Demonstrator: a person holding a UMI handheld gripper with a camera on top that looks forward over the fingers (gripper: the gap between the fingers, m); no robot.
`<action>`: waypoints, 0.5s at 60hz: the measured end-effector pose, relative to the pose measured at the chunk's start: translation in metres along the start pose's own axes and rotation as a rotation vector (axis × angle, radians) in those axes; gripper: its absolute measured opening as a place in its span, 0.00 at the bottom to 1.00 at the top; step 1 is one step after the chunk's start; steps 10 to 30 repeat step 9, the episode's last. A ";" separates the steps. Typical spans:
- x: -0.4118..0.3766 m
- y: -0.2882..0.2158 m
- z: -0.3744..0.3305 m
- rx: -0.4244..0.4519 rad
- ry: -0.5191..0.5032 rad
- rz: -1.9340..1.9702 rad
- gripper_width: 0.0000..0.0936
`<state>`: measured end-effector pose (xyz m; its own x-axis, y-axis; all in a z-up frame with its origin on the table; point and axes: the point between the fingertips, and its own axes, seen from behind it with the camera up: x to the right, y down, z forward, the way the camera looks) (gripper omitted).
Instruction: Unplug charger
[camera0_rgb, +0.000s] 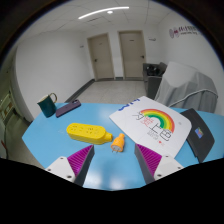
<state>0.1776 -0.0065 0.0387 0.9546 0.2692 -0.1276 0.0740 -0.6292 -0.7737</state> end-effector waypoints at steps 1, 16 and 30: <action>0.000 0.000 -0.004 0.005 -0.004 -0.002 0.90; 0.002 0.001 -0.030 0.036 -0.025 -0.002 0.90; 0.002 0.001 -0.030 0.036 -0.025 -0.002 0.90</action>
